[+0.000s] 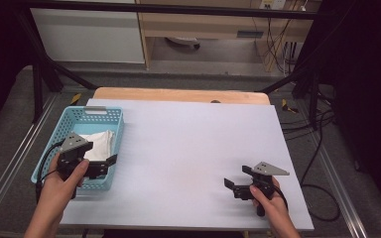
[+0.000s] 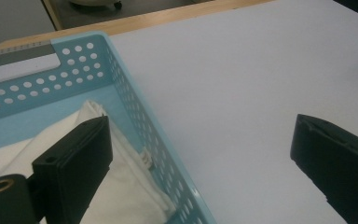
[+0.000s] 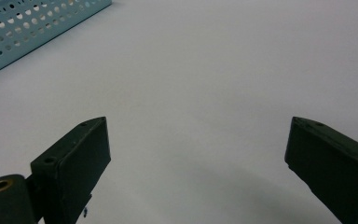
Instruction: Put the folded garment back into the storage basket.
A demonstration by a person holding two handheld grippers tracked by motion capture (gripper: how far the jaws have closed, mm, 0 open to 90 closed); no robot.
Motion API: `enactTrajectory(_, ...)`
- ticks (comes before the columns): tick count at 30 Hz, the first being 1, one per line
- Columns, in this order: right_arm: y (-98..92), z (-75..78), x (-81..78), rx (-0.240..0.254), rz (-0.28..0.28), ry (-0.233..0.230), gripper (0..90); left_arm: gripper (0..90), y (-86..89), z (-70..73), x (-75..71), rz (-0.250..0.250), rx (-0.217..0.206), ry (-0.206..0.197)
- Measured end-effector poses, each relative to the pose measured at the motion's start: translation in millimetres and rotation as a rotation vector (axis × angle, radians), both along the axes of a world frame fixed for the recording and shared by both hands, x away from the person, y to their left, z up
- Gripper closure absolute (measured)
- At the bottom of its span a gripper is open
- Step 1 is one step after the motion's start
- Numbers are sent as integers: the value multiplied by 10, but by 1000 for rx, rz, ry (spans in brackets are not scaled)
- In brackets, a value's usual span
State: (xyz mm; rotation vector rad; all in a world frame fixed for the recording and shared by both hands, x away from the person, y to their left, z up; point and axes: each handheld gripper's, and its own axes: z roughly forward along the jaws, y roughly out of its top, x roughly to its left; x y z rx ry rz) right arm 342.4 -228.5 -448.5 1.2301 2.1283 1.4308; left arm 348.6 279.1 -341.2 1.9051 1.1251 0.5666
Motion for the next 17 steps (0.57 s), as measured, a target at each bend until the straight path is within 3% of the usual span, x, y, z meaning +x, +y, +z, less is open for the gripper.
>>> enactTrajectory(3, 40, -6, 30, 0, 10, -11, 124, 54, 58, -99, -5, 1, -18, 2)
enactTrajectory(9, 142, 46, 158, -9, 13, -24, 99, 59, 133, -193, -69, 12, -45, -10)
enactTrajectory(13, 231, 27, 262, -20, -13, -61, 97, 57, 103, -242, -104, -18, -64, -4)
enactTrajectory(17, 265, 29, 231, -42, -1, -97, 90, 60, 16, -280, -107, -38, -53, -14)
